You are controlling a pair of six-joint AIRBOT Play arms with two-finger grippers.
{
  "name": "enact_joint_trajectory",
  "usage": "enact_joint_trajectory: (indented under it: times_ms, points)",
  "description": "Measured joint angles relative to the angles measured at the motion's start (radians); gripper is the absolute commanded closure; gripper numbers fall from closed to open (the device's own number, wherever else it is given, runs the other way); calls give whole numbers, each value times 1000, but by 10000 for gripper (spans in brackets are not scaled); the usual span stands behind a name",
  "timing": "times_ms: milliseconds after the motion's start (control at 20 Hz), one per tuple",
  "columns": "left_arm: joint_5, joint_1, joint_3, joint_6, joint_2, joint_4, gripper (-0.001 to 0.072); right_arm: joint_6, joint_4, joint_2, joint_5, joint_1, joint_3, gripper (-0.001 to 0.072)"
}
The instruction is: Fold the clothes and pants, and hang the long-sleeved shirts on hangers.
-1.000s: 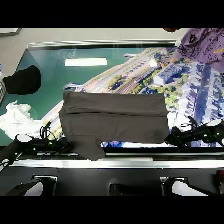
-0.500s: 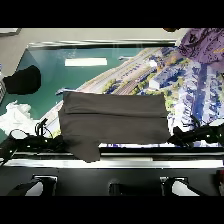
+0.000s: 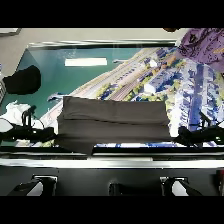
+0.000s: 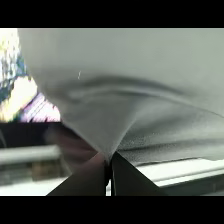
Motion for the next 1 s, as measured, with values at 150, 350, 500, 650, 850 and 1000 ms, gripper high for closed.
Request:
enact_joint_trajectory:
  times_ms: [150, 350, 500, 650, 850, 1000]
  points:
    - [32, -35, 106, -7, -94, 6, 692, -42, 17, 2, -48, 27, 36, 681]
    - [70, -62, 244, -11, -248, 10, 691, -36, -58, -44, -146, 160, 117, 680]
    - [85, -75, 348, -6, -362, 9, 691, -3, -139, -116, -201, 248, 200, 680]
    - [90, -82, 452, -2, -472, 3, 691, 23, -175, -203, -241, 288, 285, 680]
    - [90, -86, 585, -1, -604, -3, 692, 39, -187, -314, -269, 306, 382, 679]
    - [90, -87, 657, -1, -683, -6, 691, 42, -166, -373, -300, 311, 416, 679]
